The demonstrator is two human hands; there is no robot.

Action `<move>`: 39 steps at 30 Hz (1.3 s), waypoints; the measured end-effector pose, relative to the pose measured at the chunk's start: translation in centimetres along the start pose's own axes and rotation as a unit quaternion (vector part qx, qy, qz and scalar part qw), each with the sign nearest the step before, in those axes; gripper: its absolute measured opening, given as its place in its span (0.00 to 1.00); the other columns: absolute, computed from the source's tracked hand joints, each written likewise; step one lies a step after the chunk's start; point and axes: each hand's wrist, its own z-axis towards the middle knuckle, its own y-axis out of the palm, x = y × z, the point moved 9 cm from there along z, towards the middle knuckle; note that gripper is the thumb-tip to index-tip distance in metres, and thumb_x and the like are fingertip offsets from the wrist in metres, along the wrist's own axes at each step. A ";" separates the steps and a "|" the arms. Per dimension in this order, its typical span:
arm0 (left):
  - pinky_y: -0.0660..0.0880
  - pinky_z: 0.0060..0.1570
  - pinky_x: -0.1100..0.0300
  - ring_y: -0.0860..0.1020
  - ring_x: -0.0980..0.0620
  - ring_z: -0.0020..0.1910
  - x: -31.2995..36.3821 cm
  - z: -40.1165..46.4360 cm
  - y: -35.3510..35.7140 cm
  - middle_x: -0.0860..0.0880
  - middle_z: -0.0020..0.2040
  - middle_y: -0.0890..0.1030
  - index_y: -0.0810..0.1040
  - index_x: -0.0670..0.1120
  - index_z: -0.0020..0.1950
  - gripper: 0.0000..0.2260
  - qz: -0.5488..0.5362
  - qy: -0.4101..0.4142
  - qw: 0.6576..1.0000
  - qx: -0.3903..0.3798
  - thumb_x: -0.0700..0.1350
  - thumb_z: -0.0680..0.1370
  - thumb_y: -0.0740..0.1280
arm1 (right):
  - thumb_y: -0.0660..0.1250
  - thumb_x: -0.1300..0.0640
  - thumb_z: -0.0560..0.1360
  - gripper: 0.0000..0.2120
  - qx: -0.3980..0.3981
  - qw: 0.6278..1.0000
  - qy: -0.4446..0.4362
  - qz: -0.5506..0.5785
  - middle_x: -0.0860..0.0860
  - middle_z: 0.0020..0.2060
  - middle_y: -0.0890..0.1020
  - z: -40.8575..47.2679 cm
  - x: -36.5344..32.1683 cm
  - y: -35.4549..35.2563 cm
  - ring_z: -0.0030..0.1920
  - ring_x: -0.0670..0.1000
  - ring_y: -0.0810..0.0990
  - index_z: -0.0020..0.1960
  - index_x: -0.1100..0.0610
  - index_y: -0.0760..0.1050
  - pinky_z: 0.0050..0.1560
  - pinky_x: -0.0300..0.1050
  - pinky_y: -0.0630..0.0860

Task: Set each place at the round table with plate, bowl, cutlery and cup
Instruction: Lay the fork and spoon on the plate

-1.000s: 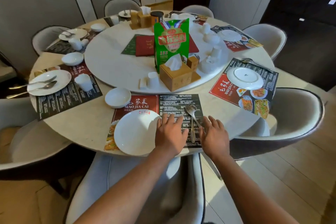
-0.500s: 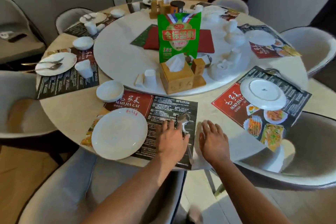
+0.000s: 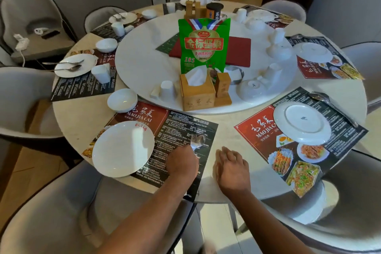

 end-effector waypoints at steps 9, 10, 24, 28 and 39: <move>0.69 0.32 0.61 0.78 0.53 0.37 -1.4 0.0 -1.1 0.53 0.38 0.78 0.80 0.47 0.48 0.06 -0.072 0.010 0.997 0.012 0.48 0.81 0.66 | 0.51 0.47 0.83 0.25 0.026 0.999 0.007 0.045 0.50 0.77 0.65 0.4 -1.6 -2.2 0.73 0.56 0.65 0.79 0.51 0.61 0.70 0.54 0.66; 0.71 0.33 0.60 0.79 0.52 0.38 -1.9 0.1 -1.2 0.52 0.38 0.78 0.79 0.47 0.48 0.06 -0.090 0.015 0.996 0.010 0.48 0.82 0.66 | 0.52 0.48 0.83 0.25 0.029 0.998 0.006 0.047 0.50 0.77 0.65 0.4 -2.2 -2.5 0.73 0.56 0.65 0.78 0.51 0.61 0.69 0.54 0.66; 0.77 0.52 0.55 0.79 0.48 0.57 -18.7 -1.1 -7.1 0.48 0.58 0.81 0.78 0.52 0.65 0.12 -0.145 -0.025 0.981 0.125 0.49 0.84 0.60 | 0.62 0.48 0.78 0.29 -0.014 0.994 -0.104 -0.023 0.53 0.73 0.69 -0.3 -19.1 0.6 0.73 0.58 0.66 0.77 0.53 0.62 0.72 0.57 0.66; 0.76 0.51 0.56 0.79 0.47 0.57 -24.0 -0.4 -6.7 0.47 0.59 0.80 0.80 0.51 0.65 0.13 -0.127 -0.061 0.984 0.107 0.49 0.84 0.60 | 0.63 0.50 0.78 0.32 -0.074 0.994 -0.084 -0.019 0.53 0.78 0.60 -0.1 -20.9 2.7 0.77 0.58 0.58 0.79 0.51 0.54 0.75 0.57 0.62; 0.78 0.52 0.55 0.79 0.46 0.56 -26.7 1.1 -5.7 0.47 0.58 0.81 0.82 0.51 0.63 0.13 -0.127 -0.050 0.987 0.085 0.47 0.83 0.61 | 0.51 0.49 0.83 0.27 -0.069 0.995 -0.067 -0.009 0.52 0.80 0.56 0.3 -20.8 4.1 0.79 0.59 0.54 0.81 0.52 0.54 0.77 0.56 0.58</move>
